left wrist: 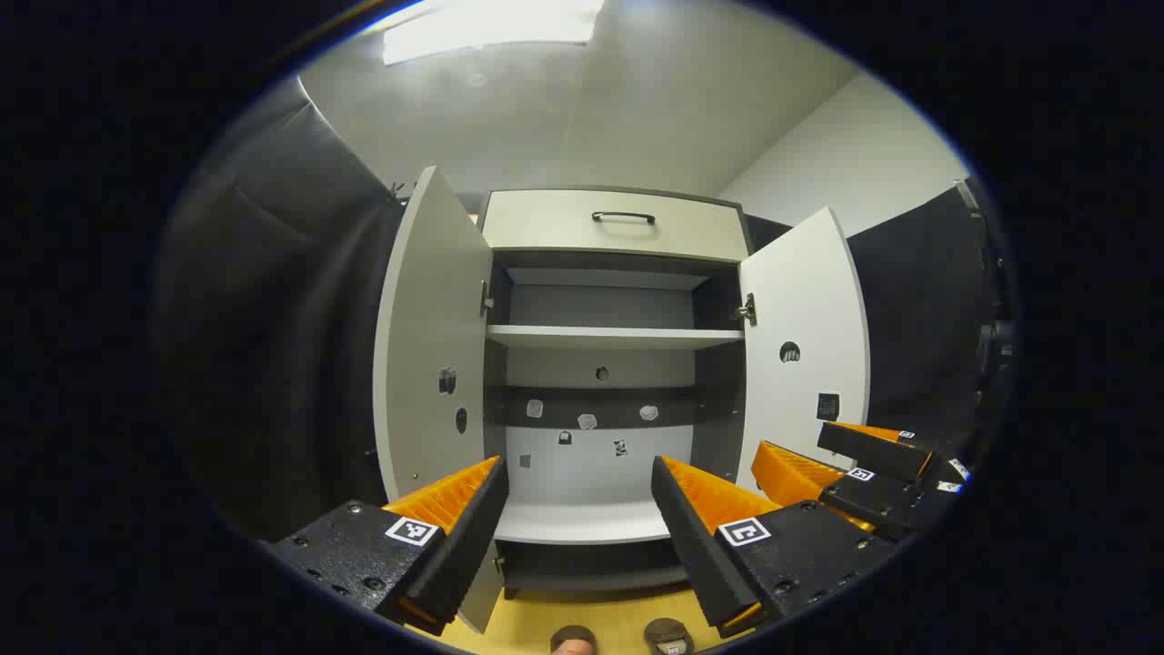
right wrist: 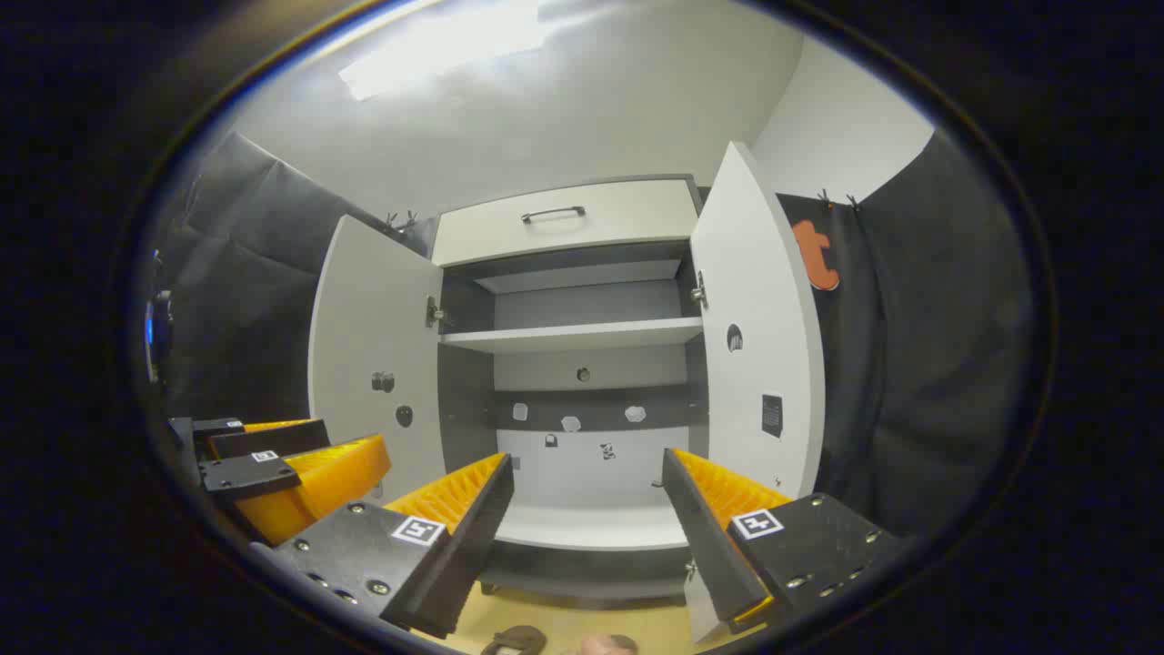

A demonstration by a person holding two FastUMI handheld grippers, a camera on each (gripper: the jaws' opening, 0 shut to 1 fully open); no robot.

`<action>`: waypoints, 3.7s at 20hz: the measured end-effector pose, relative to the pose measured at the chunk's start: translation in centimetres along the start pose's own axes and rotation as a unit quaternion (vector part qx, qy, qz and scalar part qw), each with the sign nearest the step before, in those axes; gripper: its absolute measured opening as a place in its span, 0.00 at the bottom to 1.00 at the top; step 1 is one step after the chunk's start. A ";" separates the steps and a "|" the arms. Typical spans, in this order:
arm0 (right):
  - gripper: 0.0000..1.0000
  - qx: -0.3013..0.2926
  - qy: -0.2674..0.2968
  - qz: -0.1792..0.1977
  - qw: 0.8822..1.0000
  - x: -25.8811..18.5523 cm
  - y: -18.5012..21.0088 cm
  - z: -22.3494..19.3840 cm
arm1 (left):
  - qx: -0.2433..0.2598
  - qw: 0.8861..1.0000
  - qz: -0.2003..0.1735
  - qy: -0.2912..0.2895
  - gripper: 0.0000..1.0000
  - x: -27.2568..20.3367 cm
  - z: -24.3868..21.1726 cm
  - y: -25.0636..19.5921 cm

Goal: Grab one shoe with the right hand and put it into the shoe cabinet, grab the other shoe with the left hand and put it into the shoe cabinet; then close the right door with the right hand and the left door with the left hand.

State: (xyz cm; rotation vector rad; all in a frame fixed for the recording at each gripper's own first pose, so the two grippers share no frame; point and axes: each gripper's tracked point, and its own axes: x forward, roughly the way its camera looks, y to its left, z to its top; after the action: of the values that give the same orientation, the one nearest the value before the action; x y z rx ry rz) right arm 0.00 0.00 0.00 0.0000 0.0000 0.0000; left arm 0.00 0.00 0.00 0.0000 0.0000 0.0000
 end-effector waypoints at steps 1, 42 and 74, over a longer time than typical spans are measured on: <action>0.98 0.000 0.000 0.000 1.000 0.1 0.0 -0.1 | -0.001 1.000 -0.001 0.001 0.93 0.2 -0.1 -0.1; 0.99 -0.081 0.451 0.047 0.888 -10.5 1.1 -50.8 | 0.043 0.984 0.171 0.018 0.93 -2.7 -0.6 13.0; 0.01 -0.151 0.491 -0.050 0.857 -6.6 -5.2 -58.9 | 0.060 0.970 0.224 0.071 0.96 -5.4 -4.2 18.3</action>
State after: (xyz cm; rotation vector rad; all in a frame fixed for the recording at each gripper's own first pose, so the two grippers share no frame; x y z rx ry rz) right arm -6.56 -5.18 -58.85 -0.3179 1.0317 -0.1044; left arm -5.42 18.26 -4.21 0.1212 0.1427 0.4523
